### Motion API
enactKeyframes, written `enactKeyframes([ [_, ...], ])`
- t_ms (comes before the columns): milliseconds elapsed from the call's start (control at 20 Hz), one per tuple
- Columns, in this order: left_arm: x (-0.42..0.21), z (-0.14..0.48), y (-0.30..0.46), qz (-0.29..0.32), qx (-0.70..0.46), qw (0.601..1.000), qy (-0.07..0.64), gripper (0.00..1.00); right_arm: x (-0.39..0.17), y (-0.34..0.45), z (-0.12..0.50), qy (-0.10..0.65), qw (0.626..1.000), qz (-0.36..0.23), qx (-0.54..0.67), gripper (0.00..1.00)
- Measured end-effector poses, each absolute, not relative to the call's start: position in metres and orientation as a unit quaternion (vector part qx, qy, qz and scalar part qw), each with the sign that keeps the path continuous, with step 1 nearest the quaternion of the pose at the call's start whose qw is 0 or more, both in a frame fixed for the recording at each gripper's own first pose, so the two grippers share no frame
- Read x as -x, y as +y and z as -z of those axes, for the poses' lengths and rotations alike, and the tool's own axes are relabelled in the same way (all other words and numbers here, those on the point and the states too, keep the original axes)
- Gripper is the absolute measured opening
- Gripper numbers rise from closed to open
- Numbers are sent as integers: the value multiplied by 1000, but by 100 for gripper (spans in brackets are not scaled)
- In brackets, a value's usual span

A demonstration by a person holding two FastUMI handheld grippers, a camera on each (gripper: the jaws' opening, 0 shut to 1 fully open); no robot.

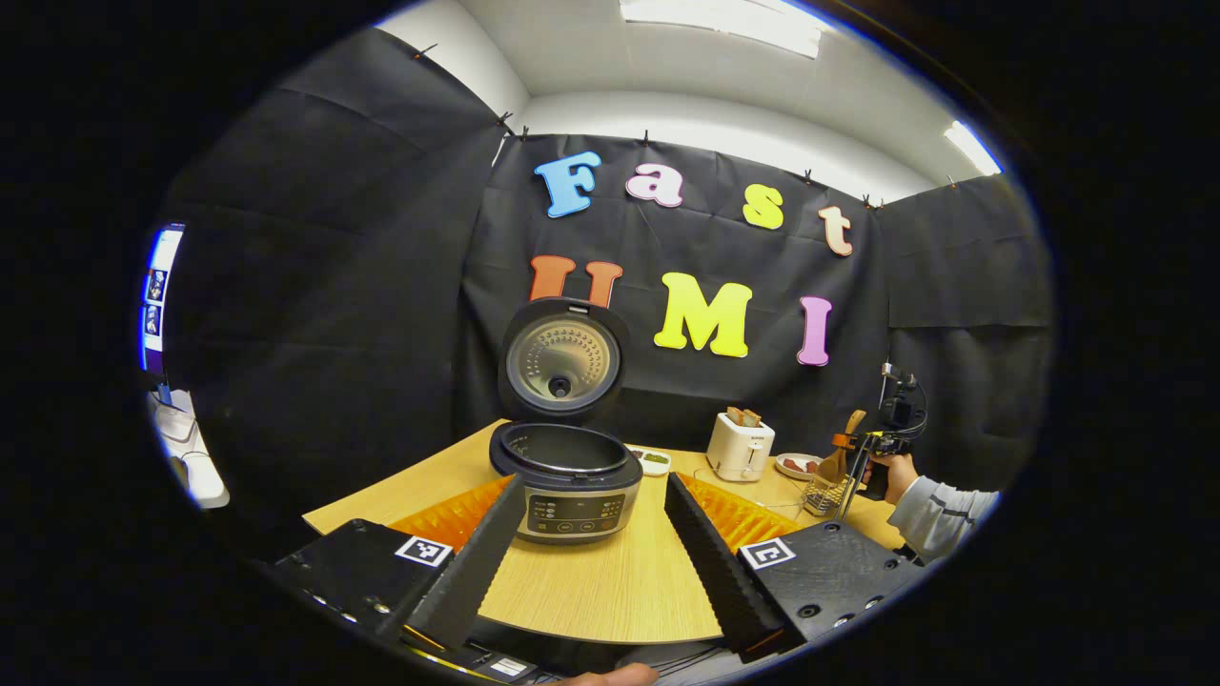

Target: Close the left gripper, press the button to open the rice cooker; take a wooden spoon from the chopstick holder with the right hand, scoop a spoonful of rice and pour it into the rice cooker, then put the wooden spoon back into the chopstick holder.

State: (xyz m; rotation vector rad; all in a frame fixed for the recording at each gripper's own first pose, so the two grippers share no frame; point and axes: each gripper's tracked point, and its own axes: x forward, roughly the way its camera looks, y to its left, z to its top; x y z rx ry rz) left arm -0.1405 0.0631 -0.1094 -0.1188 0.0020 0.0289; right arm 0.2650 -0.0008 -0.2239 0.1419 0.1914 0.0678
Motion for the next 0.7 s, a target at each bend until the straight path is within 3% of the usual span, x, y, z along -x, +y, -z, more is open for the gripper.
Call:
enactKeyframes([
  [50, 139, 108, 62, -13, 59, 998, 2, 94, -265, -10, 221, 87, 994, -19, -63, 29],
  [100, 138, 106, 61, -12, 57, 998, 0, 94, -261, -14, 214, 78, 995, -18, -64, 53],
  [150, 132, 104, 61, -9, 54, 999, -3, 94, -253, -18, 208, 71, 995, -12, -66, 58],
  [200, 126, 101, 60, -6, 51, 999, -6, 94, -247, -21, 201, 64, 996, -7, -69, 75],
  [300, 116, 100, 58, -3, 45, 999, -7, 94, -237, -27, 193, 56, 996, 8, -66, 92],
  [400, 110, 98, 56, -2, 37, 999, -3, 94, -226, -35, 182, 50, 997, 25, -58, 100],
  [450, 108, 96, 55, 1, 33, 999, -3, 94, -218, -38, 176, 48, 997, 37, -55, 96],
  [550, 102, 86, 47, 17, 26, 999, -12, 94, -200, -46, 162, 39, 996, 66, -55, 99],
  [700, 90, 74, 44, 20, 12, 1000, -10, 94, -161, -21, 142, 36, 994, 26, -96, 98],
])
